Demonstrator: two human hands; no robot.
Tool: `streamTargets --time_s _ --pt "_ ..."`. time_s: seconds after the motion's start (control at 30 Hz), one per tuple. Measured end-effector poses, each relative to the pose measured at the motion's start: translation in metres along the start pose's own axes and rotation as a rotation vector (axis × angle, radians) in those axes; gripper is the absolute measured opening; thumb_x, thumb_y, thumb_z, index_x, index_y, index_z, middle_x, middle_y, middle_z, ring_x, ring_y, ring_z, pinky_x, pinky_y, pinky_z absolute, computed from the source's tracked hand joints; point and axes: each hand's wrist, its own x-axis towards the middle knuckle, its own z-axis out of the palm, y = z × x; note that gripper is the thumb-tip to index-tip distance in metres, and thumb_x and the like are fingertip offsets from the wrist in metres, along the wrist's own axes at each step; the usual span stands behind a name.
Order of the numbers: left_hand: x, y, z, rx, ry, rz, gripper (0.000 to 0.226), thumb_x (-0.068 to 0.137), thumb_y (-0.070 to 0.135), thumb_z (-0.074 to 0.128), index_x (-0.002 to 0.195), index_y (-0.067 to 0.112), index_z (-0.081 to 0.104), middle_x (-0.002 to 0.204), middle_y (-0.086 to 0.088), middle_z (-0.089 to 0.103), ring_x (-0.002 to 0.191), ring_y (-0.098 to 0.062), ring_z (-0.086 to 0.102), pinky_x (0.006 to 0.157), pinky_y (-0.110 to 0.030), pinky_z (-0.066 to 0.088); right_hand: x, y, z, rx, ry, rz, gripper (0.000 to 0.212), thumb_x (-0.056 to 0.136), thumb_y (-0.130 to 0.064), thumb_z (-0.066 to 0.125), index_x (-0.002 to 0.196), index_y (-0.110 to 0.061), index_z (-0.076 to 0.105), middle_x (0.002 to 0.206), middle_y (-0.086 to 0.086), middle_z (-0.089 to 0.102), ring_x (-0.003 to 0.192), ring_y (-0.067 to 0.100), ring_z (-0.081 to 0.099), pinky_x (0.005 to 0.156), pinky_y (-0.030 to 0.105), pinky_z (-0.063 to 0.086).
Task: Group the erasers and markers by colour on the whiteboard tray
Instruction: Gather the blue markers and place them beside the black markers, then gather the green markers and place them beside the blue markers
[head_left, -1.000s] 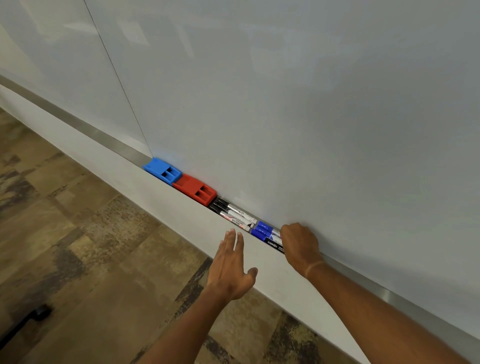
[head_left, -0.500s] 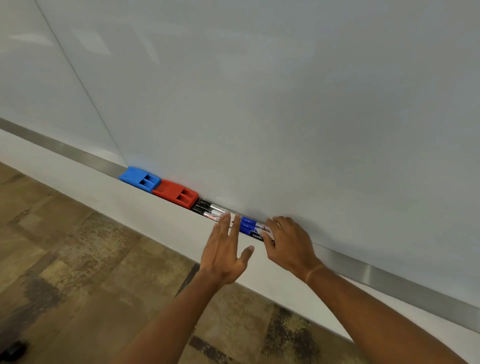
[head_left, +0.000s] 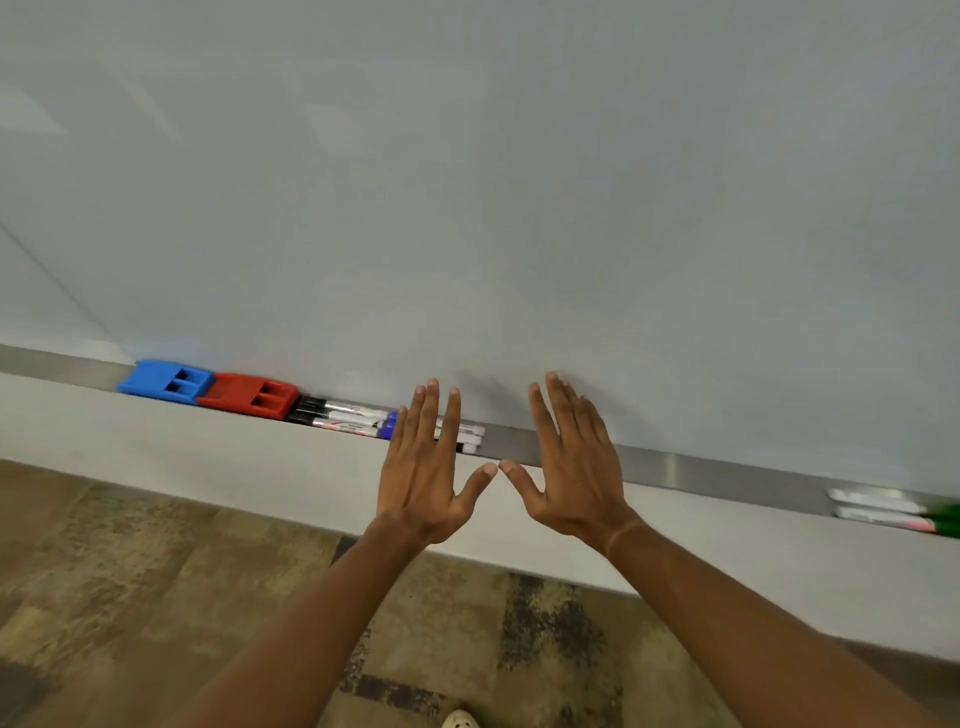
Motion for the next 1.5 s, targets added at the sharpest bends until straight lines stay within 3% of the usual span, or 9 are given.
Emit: streamTargets --time_s 0.3,0.6,0.93,1.27,1.5 --pt "-0.010 0.107 0.007 0.014 0.026 0.186 0.090 0.087 0.076 0.012 0.155 0.020 -0.008 0.163 -0.007 -0.011 0.150 -0.023 -0.014 0.121 -0.045 -0.003 -0.088 0.066 -0.072 -0.062 0.086 0.217 0.090 0.085 -0.071 0.028 0.152 -0.014 0.008 0.160 0.011 0.004 0.148 0.028 0.000 0.119 0.050 0.011" --pt "-0.051 0.264 0.009 -0.008 -0.038 0.358 0.092 0.077 0.081 -0.005 0.148 0.024 -0.022 0.158 -0.004 -0.025 0.147 -0.023 -0.021 0.121 -0.048 -0.001 -0.216 0.140 -0.150 -0.109 0.158 0.442 0.090 0.085 -0.072 0.028 0.152 -0.016 0.006 0.161 0.010 0.005 0.148 0.025 -0.001 0.120 0.047 0.009" --pt "-0.050 0.383 0.036 0.017 -0.095 0.457 0.091 0.076 0.082 -0.004 0.144 0.027 -0.030 0.157 -0.004 -0.027 0.146 -0.023 -0.024 0.121 -0.046 -0.003 -0.293 0.222 -0.196 -0.133 0.173 0.628 0.091 0.084 -0.075 0.021 0.152 -0.019 -0.001 0.161 0.007 0.002 0.148 0.024 -0.001 0.120 0.044 0.006" --pt "-0.003 0.437 0.082 -0.034 -0.162 0.468 0.093 0.074 0.082 -0.006 0.144 0.026 -0.030 0.157 -0.005 -0.029 0.146 -0.023 -0.027 0.121 -0.043 -0.005 -0.286 0.301 -0.195 -0.149 0.131 0.663 0.088 0.084 -0.073 0.020 0.152 -0.021 0.001 0.160 0.004 0.007 0.147 0.022 0.001 0.118 0.040 0.003" --pt "0.021 0.442 0.102 -0.024 -0.206 0.416 0.090 0.081 0.077 0.011 0.145 0.025 -0.028 0.158 -0.005 -0.027 0.146 -0.022 -0.025 0.122 -0.043 -0.003 -0.270 0.336 -0.173 -0.067 0.066 0.622 0.081 0.089 -0.065 0.031 0.152 -0.021 0.008 0.159 0.002 0.015 0.147 0.022 0.012 0.115 0.034 0.000"
